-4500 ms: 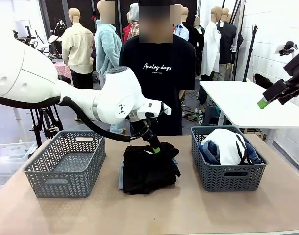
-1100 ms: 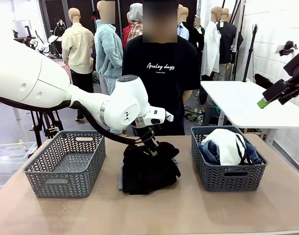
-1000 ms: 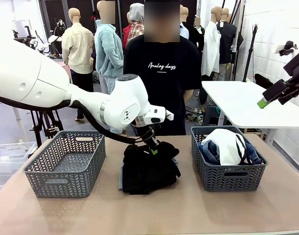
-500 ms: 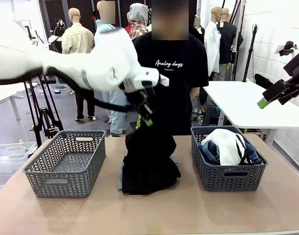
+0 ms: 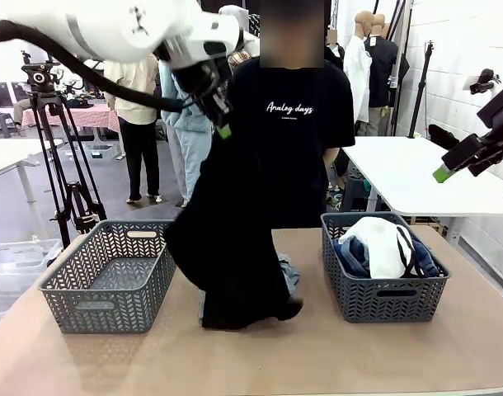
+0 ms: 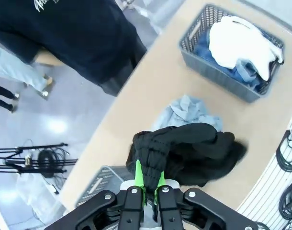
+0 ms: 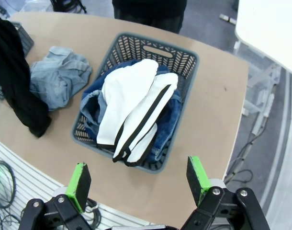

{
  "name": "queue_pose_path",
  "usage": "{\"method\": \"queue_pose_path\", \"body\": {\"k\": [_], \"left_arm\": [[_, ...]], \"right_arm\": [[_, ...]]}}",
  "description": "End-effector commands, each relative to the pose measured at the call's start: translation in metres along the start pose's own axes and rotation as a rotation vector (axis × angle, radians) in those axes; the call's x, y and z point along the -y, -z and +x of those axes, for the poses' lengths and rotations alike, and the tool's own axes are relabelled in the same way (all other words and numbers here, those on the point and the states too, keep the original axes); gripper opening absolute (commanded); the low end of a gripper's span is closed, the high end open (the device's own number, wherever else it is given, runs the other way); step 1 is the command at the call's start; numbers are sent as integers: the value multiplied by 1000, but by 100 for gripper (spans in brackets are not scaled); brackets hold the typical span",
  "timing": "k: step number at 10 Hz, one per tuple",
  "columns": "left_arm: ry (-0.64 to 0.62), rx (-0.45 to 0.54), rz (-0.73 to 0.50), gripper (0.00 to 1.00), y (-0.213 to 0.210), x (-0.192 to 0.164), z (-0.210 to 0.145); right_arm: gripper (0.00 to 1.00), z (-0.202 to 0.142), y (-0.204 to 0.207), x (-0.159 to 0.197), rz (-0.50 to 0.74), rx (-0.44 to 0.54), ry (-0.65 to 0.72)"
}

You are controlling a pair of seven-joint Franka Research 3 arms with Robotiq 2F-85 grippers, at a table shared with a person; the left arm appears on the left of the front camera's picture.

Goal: Sort the tops and bottoms.
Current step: Lift clothes from the center of the table with your left hand.

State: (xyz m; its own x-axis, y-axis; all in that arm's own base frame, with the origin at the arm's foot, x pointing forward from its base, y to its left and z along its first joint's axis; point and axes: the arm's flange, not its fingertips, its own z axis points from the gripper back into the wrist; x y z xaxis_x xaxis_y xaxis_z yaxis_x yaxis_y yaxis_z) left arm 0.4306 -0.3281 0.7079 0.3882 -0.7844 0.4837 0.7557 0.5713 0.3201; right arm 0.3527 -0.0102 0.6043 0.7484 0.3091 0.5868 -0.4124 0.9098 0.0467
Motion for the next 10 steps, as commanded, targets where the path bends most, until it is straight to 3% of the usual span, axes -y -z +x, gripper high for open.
{"method": "queue_pose_path", "body": {"k": [1, 6, 10], "left_arm": [[18, -33, 93, 0, -25, 7, 5], [50, 59, 205, 0, -89, -3, 17], [55, 72, 186, 0, -96, -3, 18]], "right_arm": [[100, 0, 1, 0, -6, -12, 5], [100, 0, 1, 0, -6, -12, 5], [100, 0, 1, 0, -6, -12, 5]]}}
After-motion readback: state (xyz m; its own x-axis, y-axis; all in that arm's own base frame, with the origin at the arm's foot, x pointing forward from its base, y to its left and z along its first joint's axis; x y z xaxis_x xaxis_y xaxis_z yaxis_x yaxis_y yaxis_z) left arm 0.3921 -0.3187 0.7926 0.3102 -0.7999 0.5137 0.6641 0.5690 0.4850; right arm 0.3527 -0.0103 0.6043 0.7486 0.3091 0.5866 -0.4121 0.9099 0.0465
